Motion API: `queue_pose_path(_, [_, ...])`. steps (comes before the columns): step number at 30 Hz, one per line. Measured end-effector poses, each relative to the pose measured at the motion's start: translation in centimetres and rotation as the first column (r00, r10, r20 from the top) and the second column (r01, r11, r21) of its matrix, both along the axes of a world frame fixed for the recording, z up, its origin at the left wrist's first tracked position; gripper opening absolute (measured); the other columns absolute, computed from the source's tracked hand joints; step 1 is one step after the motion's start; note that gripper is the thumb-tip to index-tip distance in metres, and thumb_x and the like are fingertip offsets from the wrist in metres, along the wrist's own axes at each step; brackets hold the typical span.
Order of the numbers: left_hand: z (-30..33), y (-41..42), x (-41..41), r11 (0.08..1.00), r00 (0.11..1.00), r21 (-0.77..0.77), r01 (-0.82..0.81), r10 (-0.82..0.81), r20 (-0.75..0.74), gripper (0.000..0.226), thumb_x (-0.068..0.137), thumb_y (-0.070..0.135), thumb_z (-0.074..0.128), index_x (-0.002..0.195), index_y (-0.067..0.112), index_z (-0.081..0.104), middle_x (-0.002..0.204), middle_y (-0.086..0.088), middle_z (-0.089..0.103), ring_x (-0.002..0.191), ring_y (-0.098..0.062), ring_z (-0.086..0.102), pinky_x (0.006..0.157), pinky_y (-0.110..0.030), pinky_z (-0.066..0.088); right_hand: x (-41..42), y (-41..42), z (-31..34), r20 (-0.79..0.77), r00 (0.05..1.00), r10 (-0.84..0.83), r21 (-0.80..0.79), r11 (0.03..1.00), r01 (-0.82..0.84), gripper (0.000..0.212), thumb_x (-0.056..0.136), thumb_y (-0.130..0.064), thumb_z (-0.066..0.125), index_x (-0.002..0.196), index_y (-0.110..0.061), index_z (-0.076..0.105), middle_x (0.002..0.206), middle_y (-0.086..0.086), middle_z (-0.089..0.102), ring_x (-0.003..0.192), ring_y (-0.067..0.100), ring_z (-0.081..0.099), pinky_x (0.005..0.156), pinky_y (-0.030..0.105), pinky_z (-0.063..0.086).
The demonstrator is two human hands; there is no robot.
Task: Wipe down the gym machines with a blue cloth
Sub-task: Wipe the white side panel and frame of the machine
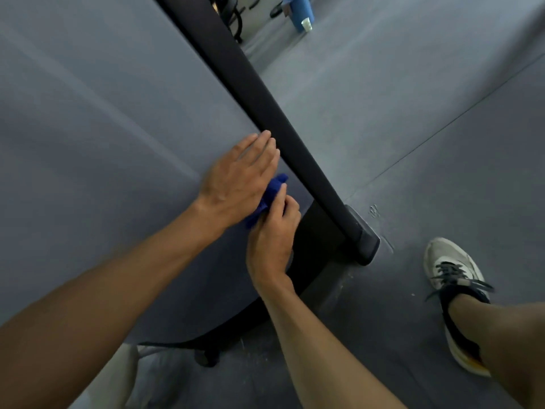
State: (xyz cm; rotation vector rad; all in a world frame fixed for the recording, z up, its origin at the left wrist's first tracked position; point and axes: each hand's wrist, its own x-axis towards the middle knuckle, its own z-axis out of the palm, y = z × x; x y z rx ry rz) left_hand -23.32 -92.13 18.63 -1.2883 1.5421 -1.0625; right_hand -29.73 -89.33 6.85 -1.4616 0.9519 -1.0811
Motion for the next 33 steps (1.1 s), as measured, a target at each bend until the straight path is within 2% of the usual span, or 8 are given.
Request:
queue_pose_path(2, [0.2,1.5,0.1,0.999,0.998,-0.048,0.014,-0.017,-0.065,0.052,0.103,0.011,0.032,0.152,0.001,0.046,0.160,-0.022,0.043,0.152,-0.039,0.034,0.127,-0.047,0.022,0.0,0.2,-3.2,-0.061,0.998,0.006,0.054,0.999,-0.003,0.069,0.091,0.011,0.055,0.156,0.001,0.034,0.144,0.018,0.046,0.127,0.030,0.046,0.104,0.030,0.040])
queue_pose_path(5, [1.6,4.7,0.5,0.997,0.991,-0.067,0.045,-0.053,-0.121,0.053,0.100,0.005,0.039,0.152,0.002,0.047,0.161,-0.022,0.041,0.152,-0.041,0.034,0.126,-0.050,0.025,-0.8,0.6,-5.9,-0.170,0.984,0.060,0.389,0.921,0.011,0.067,0.093,0.010,0.046,0.157,-0.002,0.032,0.147,0.017,0.042,0.127,0.034,0.044,0.106,0.037,0.040])
queue_pose_path(7, [2.8,6.7,0.7,0.997,0.990,-0.051,0.063,-0.069,-0.125,0.052,0.102,0.005,0.040,0.154,0.003,0.045,0.163,-0.022,0.038,0.153,-0.041,0.031,0.126,-0.051,0.025,-1.0,0.9,-4.9,-0.215,0.971,0.100,0.478,0.878,0.015,0.067,0.096,0.005,0.045,0.159,-0.003,0.025,0.150,0.017,0.038,0.127,0.032,0.042,0.106,0.038,0.040])
queue_pose_path(9, [3.5,8.2,0.8,0.998,0.993,-0.040,0.053,-0.057,-0.108,0.052,0.104,0.009,0.042,0.156,0.004,0.042,0.165,-0.022,0.034,0.155,-0.041,0.028,0.127,-0.051,0.022,-0.8,1.6,-1.8,-0.193,0.978,0.076,0.379,0.925,0.003,0.070,0.096,0.004,0.047,0.160,-0.002,0.020,0.150,0.016,0.037,0.129,0.031,0.041,0.106,0.035,0.039])
queue_pose_path(14, [4.4,9.3,0.2,1.000,0.997,0.008,-0.005,0.006,-0.075,0.055,0.108,0.018,0.030,0.160,0.003,0.032,0.168,-0.020,0.028,0.156,-0.042,0.022,0.126,-0.056,0.022,-0.6,4.7,2.5,0.027,0.998,0.049,-0.150,0.988,-0.044,0.076,0.092,0.007,0.061,0.159,0.002,0.024,0.148,0.019,0.040,0.132,0.032,0.045,0.100,0.036,0.050])
queue_pose_path(21, [5.6,9.8,0.7,0.999,0.998,0.038,-0.004,0.007,-0.062,0.056,0.109,0.021,0.031,0.163,0.006,0.027,0.170,-0.018,0.023,0.158,-0.039,0.019,0.128,-0.053,0.018,-0.7,5.1,0.9,0.014,1.000,0.015,-0.375,0.927,-0.009,0.068,0.095,0.000,0.061,0.156,0.003,0.032,0.142,0.020,0.049,0.128,0.034,0.049,0.087,0.041,0.056])
queue_pose_path(29, [5.0,9.7,1.1,0.994,0.992,-0.002,0.110,-0.109,-0.068,0.056,0.112,0.031,0.035,0.161,0.006,0.033,0.167,-0.018,0.032,0.154,-0.042,0.028,0.123,-0.056,0.031,2.4,-5.4,3.8,-0.028,0.975,-0.221,0.033,0.975,0.222,0.074,0.089,0.006,0.058,0.158,-0.004,0.033,0.144,0.017,0.046,0.126,0.034,0.044,0.101,0.043,0.047])
queue_pose_path(33, [4.8,9.8,1.1,0.993,0.991,0.000,0.116,-0.116,-0.068,0.059,0.111,0.032,0.036,0.162,0.003,0.029,0.167,-0.020,0.030,0.154,-0.043,0.027,0.121,-0.057,0.034,1.8,-1.6,3.6,0.090,0.969,-0.228,0.030,0.974,0.226,0.070,0.089,0.009,0.061,0.155,-0.006,0.041,0.140,0.012,0.053,0.127,0.028,0.047,0.104,0.039,0.046])
